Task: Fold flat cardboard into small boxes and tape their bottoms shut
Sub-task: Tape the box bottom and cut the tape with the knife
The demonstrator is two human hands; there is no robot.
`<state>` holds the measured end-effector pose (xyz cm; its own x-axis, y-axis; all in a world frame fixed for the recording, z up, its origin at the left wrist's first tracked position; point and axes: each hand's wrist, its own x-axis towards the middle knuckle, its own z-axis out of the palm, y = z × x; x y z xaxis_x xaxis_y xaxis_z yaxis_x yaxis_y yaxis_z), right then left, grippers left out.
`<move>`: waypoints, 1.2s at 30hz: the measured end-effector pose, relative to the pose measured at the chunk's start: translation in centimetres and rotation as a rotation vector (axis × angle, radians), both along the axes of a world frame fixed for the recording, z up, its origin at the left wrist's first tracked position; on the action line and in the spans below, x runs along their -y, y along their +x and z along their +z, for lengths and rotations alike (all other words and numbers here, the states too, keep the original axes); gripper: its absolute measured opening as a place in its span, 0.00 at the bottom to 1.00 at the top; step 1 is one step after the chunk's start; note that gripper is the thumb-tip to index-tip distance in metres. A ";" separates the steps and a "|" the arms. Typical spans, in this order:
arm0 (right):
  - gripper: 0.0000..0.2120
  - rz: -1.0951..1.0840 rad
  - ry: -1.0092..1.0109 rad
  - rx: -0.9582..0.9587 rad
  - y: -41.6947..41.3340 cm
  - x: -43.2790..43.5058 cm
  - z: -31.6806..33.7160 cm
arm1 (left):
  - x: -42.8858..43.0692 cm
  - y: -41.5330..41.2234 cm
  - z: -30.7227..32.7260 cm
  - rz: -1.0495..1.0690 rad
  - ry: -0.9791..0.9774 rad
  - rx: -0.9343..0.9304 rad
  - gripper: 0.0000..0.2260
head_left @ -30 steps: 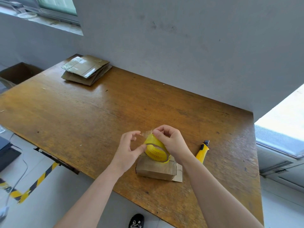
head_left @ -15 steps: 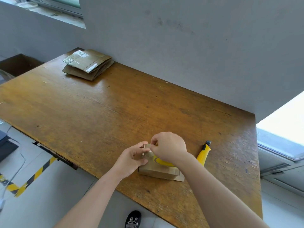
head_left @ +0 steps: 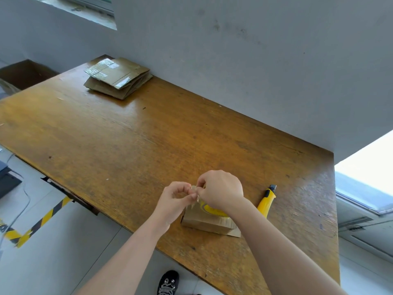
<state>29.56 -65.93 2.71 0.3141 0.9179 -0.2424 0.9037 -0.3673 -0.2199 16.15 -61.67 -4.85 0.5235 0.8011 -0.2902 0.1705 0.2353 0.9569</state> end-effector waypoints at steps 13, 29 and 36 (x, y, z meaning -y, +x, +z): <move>0.07 -0.013 -0.002 -0.024 0.6 0.2 0.0 | -1.3 -0.9 0.6 -0.199 -0.057 0.008 0.08; 0.22 -0.072 0.044 -0.223 1.9 1.7 0.3 | -1.1 -1.1 -1.2 -0.072 0.063 -0.284 0.12; 0.16 -0.068 0.039 0.060 0.9 2.1 -0.1 | -1.2 -1.2 -2.3 -0.088 0.061 -0.372 0.11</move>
<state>30.50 -68.04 2.63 0.3892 0.9023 -0.1853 0.8889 -0.4206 -0.1814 14.98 -60.43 -7.18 0.4590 0.7792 -0.4267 0.5256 0.1490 0.8376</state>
